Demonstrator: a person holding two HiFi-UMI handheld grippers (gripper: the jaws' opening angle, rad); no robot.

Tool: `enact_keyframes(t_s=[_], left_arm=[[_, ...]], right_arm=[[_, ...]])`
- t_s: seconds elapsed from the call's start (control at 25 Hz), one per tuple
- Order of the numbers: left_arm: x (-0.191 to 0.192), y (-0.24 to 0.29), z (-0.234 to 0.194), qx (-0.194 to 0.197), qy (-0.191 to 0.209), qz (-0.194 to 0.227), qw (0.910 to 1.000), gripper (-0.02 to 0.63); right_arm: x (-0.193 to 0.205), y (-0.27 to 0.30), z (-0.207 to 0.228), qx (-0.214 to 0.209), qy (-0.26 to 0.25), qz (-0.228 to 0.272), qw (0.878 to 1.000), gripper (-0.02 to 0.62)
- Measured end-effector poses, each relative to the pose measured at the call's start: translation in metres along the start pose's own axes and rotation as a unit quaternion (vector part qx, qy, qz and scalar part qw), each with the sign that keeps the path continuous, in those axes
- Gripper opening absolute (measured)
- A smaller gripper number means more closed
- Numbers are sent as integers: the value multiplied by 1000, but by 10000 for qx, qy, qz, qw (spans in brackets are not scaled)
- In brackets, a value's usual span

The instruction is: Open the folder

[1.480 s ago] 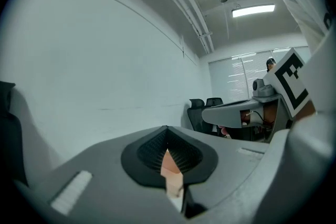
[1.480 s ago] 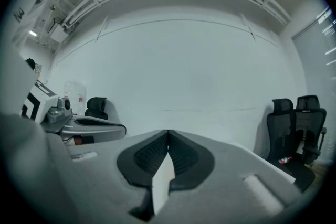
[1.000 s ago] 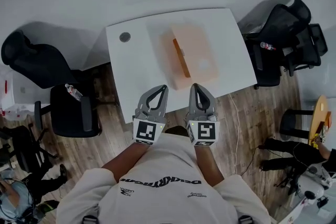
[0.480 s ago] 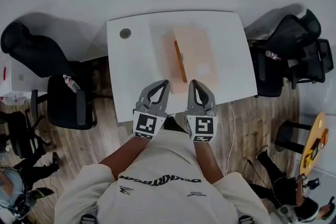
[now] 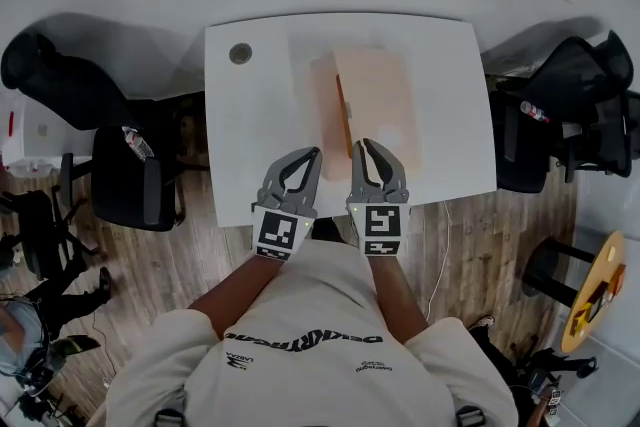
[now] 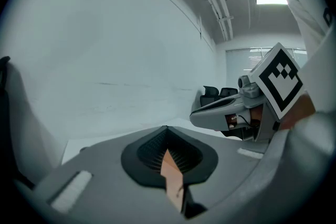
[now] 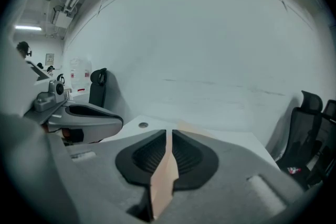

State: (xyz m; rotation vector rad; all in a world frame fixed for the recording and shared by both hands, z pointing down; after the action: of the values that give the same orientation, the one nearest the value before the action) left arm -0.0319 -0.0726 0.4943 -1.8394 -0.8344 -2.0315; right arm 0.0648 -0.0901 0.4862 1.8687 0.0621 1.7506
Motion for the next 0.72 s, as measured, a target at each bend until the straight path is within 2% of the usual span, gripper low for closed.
enact_keyframes(t_s=[0.44, 0.72], left_arm=[[20, 15, 0, -82, -96, -237, 9996, 0], [27, 21, 1, -104, -140, -325, 9993, -1]], right_arm=[[15, 32, 4, -184, -183, -577, 9980, 81], [32, 52, 4, -247, -337, -1116, 9929, 106]])
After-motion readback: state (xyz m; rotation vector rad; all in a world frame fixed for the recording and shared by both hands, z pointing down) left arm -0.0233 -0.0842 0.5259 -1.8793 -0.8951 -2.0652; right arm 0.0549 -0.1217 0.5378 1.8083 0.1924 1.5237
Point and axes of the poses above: the fingertips, and each gripper's own axes: y forward along the fingers, z to its right, x out of its underside, the point moved 3 cm from there along -y, backward along the fingers, and after that the axes turned 7 degrees about y, right-handed, at the moved point
